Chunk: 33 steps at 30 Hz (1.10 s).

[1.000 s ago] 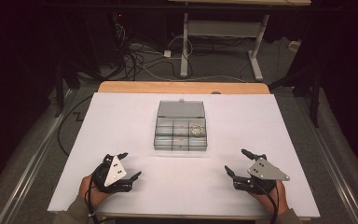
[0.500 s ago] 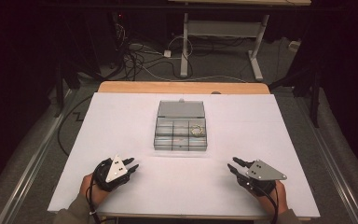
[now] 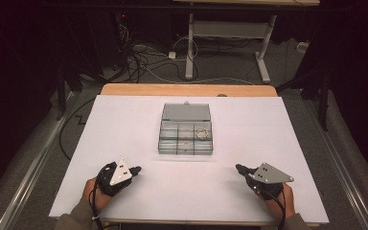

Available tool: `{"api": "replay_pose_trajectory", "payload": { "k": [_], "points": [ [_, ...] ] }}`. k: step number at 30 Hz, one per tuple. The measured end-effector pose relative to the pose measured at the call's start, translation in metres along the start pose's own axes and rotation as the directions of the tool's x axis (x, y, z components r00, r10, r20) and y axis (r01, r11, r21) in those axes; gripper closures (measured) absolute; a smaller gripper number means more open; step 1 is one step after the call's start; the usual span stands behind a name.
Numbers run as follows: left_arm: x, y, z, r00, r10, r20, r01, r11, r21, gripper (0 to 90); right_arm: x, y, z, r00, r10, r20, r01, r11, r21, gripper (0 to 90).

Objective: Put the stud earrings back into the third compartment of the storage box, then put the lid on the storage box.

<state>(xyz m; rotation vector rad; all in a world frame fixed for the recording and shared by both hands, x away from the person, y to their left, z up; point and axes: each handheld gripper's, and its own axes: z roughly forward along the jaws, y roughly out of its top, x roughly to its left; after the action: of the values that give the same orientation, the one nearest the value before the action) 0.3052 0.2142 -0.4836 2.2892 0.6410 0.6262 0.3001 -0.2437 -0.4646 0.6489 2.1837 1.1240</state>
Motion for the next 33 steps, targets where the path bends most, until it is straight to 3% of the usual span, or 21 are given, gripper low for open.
{"api": "replay_pose_trajectory", "payload": {
  "k": [7, 13, 18, 20, 27, 33],
  "points": [
    [0.003, 0.0, 0.0, 0.9999, -0.008, -0.007, 0.008, 1.0, 0.0, 86.5, -0.003, 0.002, 0.002, 1.0, -0.007, 0.001, 0.007, 1.0, -0.006, 90.0],
    [0.014, 0.005, 0.008, 0.9991, -0.042, -0.012, 0.042, 0.9991, 0.01, 86.5, -0.018, 0.004, 0.012, 0.9999, 0.007, 0.01, -0.007, 1.0, 0.004, 90.0],
    [0.036, 0.015, 0.017, 0.9969, -0.074, -0.028, 0.074, 0.9973, 0.007, 86.4, -0.041, 0.011, 0.027, 0.9997, 0.013, 0.019, -0.014, 1.0, 0.013, 90.0],
    [0.047, 0.02, 0.022, 0.9947, -0.101, -0.017, 0.101, 0.9948, 0.006, 86.4, -0.05, 0.015, 0.035, 0.9991, 0.04, 0.015, -0.04, 0.999, 0.016, 90.0],
    [0.073, 0.047, 0.043, 0.9953, -0.091, -0.033, 0.092, 0.9954, 0.026, 86.4, -0.071, 0.035, 0.068, 0.9992, 0.031, 0.023, -0.033, 0.997, 0.063, 90.0],
    [0.092, 0.067, 0.061, 0.9932, -0.114, -0.024, 0.114, 0.9928, 0.035, 86.4, -0.086, 0.053, 0.094, 0.9993, 0.033, 0.017, -0.035, 0.993, 0.109, 90.0]
  ]
}}
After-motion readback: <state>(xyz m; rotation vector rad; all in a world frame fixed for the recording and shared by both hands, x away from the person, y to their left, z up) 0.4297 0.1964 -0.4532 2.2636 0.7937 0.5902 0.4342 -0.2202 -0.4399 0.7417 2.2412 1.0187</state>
